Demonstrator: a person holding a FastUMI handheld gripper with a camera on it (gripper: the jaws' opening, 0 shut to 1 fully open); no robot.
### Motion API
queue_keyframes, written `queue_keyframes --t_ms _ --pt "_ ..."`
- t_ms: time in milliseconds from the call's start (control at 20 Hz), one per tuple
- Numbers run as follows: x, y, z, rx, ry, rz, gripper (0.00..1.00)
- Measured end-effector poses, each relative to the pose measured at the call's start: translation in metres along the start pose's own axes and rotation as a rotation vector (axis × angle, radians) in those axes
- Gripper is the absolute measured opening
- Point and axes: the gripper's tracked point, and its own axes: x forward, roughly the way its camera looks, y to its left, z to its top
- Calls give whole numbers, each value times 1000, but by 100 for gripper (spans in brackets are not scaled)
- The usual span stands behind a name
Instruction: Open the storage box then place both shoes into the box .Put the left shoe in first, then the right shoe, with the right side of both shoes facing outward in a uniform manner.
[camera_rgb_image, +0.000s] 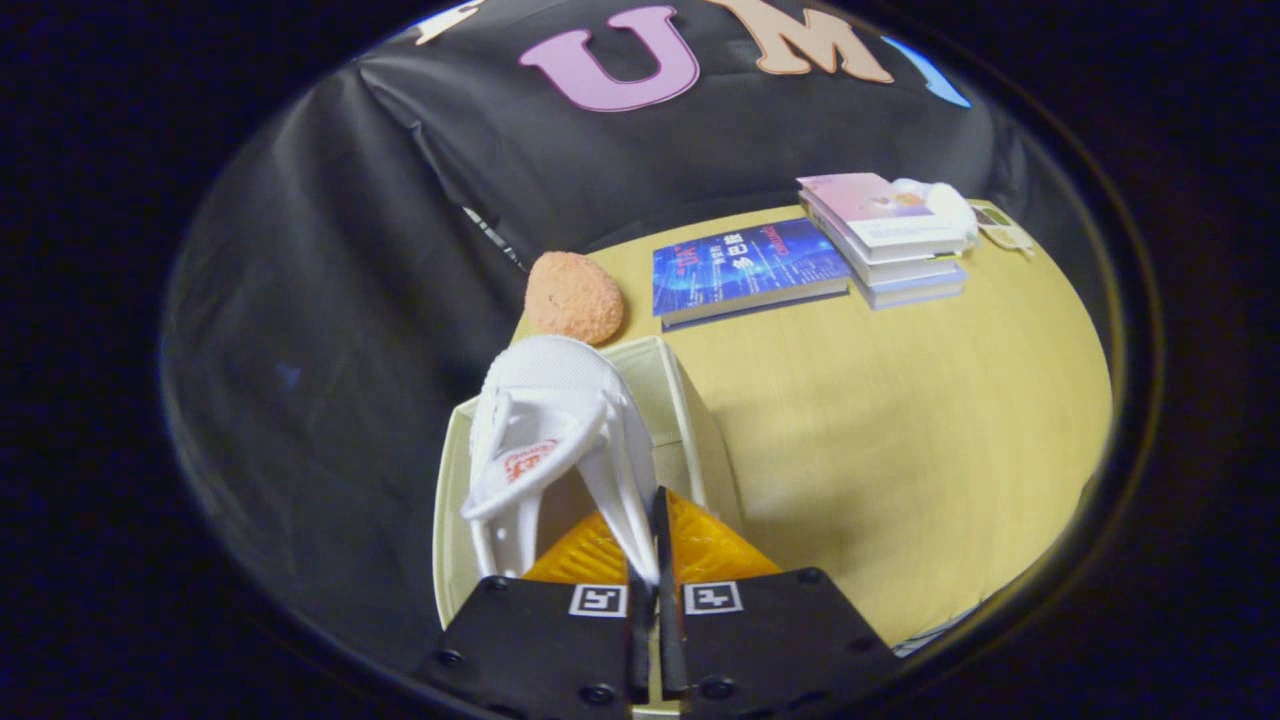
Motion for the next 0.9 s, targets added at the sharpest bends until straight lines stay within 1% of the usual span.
queue_keyframes --t_ms 100,150,300,350,400,500,750,900 --pt "-5 5 1 -29 -22 -4 23" --pt "2 8 0 -47 -19 -3 31" --pt "1 10 -5 -124 -36 -23 54" --pt "0 10 -7 -132 -33 -21 62" --pt "-4 15 -6 -124 -40 -3 70" --pt "-13 20 13 -97 -84 17 85" --pt "-57 1 76 -71 -247 23 93" --pt "-91 -29 111 -83 -348 -9 98"
